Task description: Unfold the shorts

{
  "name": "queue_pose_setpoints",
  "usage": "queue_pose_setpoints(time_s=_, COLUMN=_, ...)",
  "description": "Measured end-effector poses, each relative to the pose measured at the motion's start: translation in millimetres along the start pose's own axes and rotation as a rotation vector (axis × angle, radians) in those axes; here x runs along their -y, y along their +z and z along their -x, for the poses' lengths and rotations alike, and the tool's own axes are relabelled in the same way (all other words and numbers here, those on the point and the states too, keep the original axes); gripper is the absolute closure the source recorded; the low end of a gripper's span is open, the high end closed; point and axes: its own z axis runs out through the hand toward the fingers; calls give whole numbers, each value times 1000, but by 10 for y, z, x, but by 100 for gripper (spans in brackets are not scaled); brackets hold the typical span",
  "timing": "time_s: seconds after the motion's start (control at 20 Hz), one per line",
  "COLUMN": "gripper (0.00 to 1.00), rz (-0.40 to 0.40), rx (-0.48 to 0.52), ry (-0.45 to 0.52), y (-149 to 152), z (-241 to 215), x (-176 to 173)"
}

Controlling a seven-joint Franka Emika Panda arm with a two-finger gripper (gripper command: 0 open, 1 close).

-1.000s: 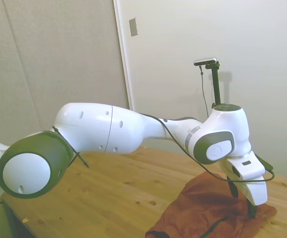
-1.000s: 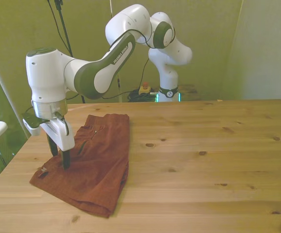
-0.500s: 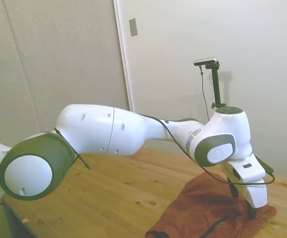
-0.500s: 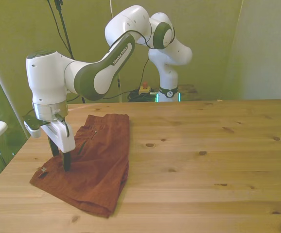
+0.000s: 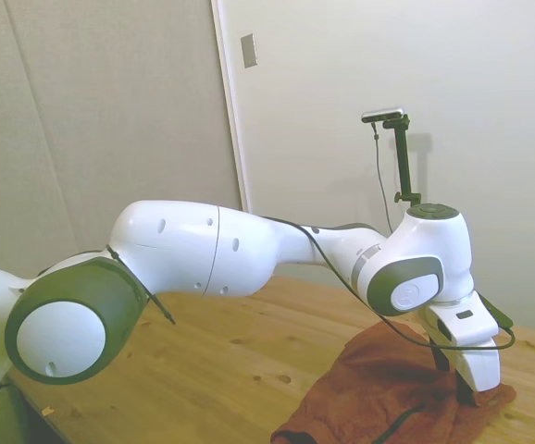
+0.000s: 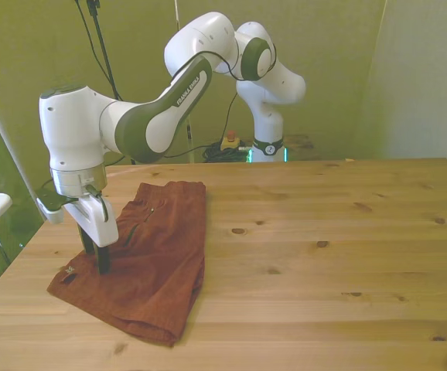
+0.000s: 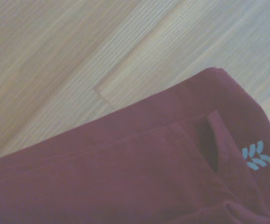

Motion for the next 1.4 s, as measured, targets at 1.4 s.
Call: queue_pose_setpoints(time_s=1.4, gripper=100, rz=-136, rx=-57, ry=-197, y=-751, z=806, x=307)
